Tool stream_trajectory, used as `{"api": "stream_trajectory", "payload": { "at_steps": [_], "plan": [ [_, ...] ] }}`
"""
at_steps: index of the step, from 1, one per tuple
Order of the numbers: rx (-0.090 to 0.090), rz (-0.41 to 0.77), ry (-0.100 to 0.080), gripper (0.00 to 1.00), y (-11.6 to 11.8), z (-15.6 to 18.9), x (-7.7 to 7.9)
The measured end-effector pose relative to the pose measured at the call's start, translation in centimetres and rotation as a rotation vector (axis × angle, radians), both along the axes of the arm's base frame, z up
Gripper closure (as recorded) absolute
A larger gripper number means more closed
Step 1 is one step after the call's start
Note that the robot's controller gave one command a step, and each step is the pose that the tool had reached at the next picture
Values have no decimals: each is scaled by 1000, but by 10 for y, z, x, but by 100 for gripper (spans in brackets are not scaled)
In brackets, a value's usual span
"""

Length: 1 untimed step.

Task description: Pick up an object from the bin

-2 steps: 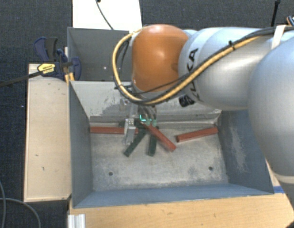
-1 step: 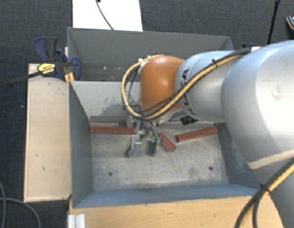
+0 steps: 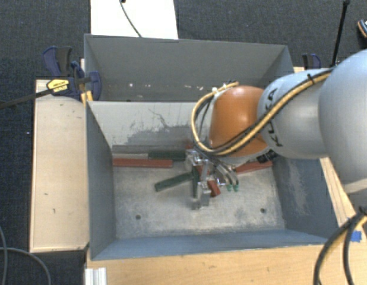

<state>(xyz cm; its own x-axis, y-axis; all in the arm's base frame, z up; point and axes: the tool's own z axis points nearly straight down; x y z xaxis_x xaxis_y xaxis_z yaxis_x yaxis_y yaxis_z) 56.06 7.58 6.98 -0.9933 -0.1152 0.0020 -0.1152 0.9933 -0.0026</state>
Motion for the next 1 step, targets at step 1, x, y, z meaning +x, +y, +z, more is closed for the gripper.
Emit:
{"api": "stream_trajectory", "payload": {
  "at_steps": [1],
  "plan": [
    [4, 0, -2, 100, 5, 1, 1]
  ]
}}
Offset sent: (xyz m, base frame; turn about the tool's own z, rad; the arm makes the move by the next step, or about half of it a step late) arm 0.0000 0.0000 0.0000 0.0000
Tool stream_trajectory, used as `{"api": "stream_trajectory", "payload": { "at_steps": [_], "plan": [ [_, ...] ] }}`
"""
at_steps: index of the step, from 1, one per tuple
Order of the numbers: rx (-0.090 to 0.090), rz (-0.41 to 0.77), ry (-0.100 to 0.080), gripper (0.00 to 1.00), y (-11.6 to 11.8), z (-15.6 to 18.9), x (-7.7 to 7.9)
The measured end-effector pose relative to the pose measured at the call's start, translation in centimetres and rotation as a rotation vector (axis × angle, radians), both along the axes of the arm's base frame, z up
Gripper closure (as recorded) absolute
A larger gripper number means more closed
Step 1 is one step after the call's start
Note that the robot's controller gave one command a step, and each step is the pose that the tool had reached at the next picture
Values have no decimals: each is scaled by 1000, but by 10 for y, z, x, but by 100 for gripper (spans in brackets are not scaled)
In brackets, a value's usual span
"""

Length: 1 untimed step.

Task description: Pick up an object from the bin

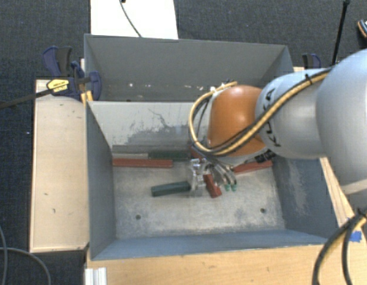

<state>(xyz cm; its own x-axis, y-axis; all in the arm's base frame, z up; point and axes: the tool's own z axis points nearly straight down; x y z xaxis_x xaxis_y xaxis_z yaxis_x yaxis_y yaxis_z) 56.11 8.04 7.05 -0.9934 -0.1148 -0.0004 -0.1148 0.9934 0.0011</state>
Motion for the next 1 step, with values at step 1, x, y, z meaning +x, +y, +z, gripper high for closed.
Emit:
{"api": "stream_trajectory", "payload": {
  "at_steps": [1],
  "plan": [
    [0, 2, -12, 100, -23, 158, 8]
  ]
}}
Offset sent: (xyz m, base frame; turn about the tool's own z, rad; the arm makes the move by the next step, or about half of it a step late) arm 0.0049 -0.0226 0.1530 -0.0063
